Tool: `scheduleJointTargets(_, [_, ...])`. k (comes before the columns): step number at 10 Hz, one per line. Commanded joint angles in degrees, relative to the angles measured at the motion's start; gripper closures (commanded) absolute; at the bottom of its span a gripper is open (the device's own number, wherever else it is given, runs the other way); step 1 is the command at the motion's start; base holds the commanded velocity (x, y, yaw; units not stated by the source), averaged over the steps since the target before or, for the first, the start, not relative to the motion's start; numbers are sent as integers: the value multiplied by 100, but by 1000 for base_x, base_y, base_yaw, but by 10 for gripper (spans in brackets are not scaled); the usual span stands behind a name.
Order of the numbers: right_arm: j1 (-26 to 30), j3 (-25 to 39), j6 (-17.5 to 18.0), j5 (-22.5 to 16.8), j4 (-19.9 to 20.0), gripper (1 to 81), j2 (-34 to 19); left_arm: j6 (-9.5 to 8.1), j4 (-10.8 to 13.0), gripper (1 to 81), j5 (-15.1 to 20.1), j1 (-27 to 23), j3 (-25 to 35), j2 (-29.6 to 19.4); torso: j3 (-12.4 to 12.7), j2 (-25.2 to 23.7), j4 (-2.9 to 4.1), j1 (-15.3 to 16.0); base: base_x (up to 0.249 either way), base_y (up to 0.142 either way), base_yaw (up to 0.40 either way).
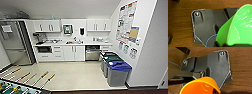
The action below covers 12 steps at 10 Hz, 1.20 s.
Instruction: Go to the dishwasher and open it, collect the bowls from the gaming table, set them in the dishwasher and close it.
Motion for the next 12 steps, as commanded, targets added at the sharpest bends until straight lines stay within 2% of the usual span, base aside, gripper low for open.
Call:
scheduleJointTargets(1, [209, 30, -11, -242, -73, 811, -134, 25, 64, 811, 230, -241, 6, -89, 0, 0, 0, 0, 190, 0, 0])
scheduleJointTargets(12, [218, 3, -11, -251, -73, 811, -117, 8, 11, 811, 230, -241, -161, 8, 0, 0, 0, 5, 190, 0, 0])
